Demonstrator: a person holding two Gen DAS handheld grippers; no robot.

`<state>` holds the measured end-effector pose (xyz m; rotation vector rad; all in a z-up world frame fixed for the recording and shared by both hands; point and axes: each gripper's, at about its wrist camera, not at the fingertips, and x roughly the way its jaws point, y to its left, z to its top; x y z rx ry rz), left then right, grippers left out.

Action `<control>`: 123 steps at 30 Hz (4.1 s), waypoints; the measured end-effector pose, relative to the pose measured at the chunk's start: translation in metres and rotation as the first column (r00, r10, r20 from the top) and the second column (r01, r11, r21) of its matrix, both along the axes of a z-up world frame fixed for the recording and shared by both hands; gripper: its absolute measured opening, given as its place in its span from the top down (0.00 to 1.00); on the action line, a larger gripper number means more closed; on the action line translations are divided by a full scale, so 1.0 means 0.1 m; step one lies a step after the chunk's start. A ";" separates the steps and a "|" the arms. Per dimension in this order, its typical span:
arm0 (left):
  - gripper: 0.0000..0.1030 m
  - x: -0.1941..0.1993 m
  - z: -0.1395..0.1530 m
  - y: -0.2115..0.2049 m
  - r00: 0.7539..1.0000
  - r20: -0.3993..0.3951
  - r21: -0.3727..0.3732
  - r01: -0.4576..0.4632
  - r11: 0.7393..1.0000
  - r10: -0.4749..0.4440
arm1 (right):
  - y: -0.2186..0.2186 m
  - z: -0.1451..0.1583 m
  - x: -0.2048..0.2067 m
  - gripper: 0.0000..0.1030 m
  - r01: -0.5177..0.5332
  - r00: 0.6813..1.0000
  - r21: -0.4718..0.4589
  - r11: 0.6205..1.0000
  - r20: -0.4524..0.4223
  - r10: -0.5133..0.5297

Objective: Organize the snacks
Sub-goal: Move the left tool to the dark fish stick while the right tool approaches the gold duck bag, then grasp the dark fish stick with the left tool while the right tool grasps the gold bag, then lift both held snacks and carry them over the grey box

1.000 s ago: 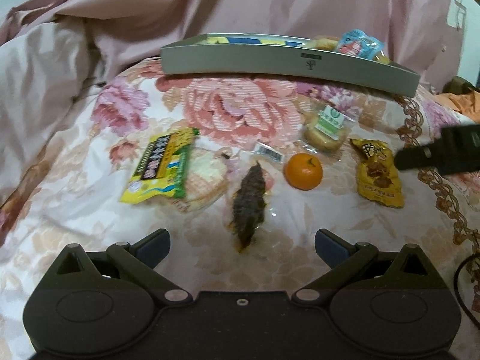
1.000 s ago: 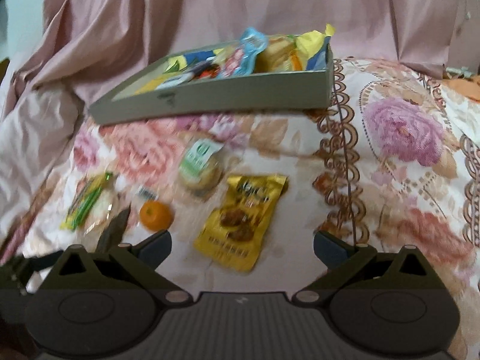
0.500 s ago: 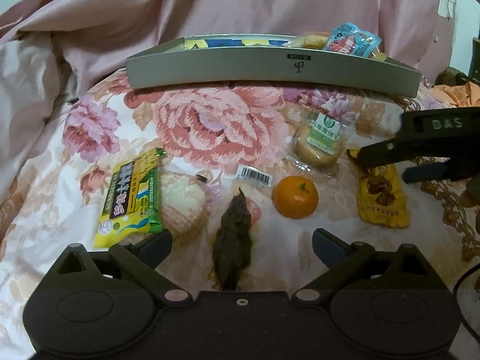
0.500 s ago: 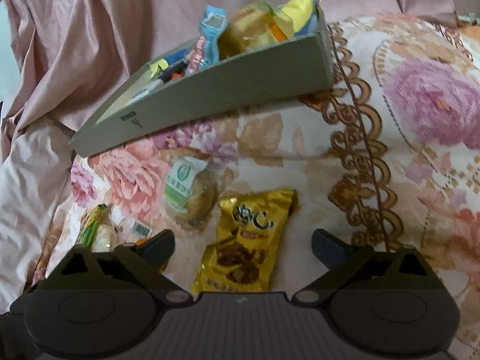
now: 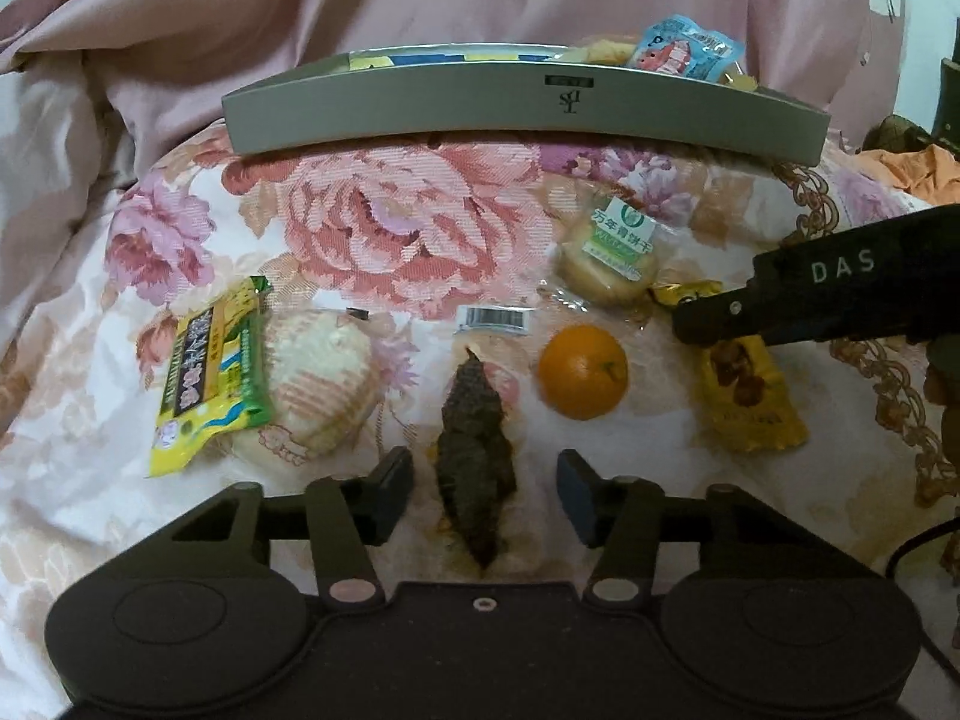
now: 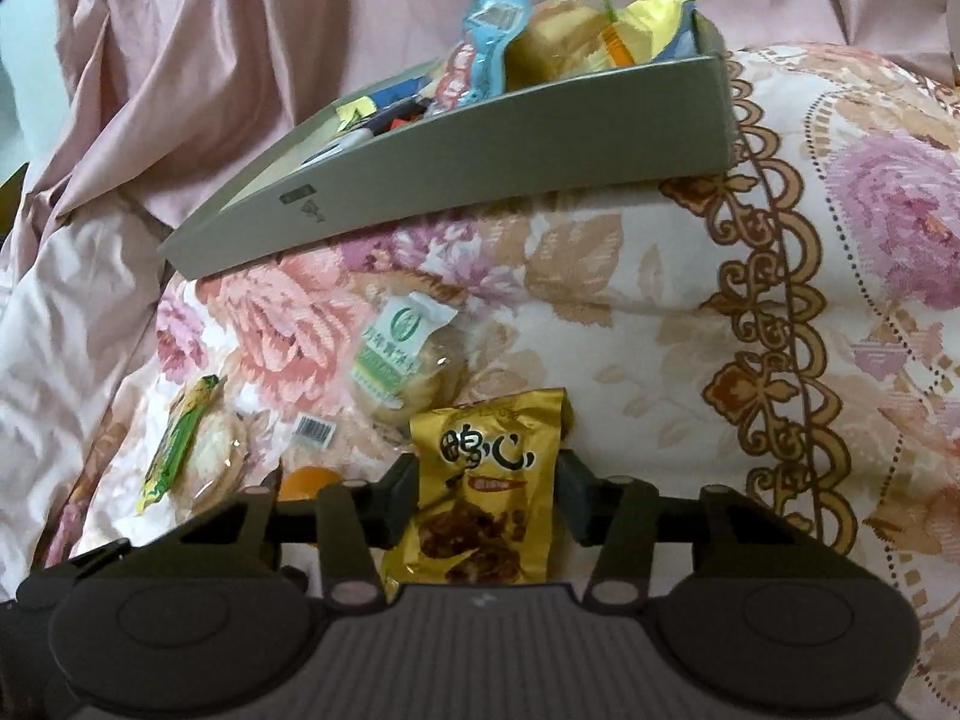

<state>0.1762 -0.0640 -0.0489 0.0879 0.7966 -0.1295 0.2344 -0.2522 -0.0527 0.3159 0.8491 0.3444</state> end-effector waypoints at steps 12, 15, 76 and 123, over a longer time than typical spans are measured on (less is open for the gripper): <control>0.42 0.07 0.04 0.10 0.997 -0.028 -0.065 -0.078 0.995 0.076 | 0.14 0.05 -0.13 0.37 -0.101 0.995 -0.052 0.994 -0.015 0.100; 0.42 0.13 0.03 0.09 0.997 -0.028 -0.050 -0.072 0.996 0.070 | 0.15 0.07 -0.20 0.30 -0.125 0.992 -0.095 0.988 -0.015 0.125; 0.55 -0.14 0.53 -0.11 0.975 0.216 -0.067 -0.040 0.997 0.054 | 0.66 0.28 -0.92 0.56 0.032 0.830 -0.620 0.784 0.453 0.325; 0.54 1.56 0.96 -0.79 0.897 0.391 -0.215 -0.130 0.968 0.207 | -0.14 0.57 0.13 0.55 0.451 0.701 -0.265 0.852 0.696 -0.154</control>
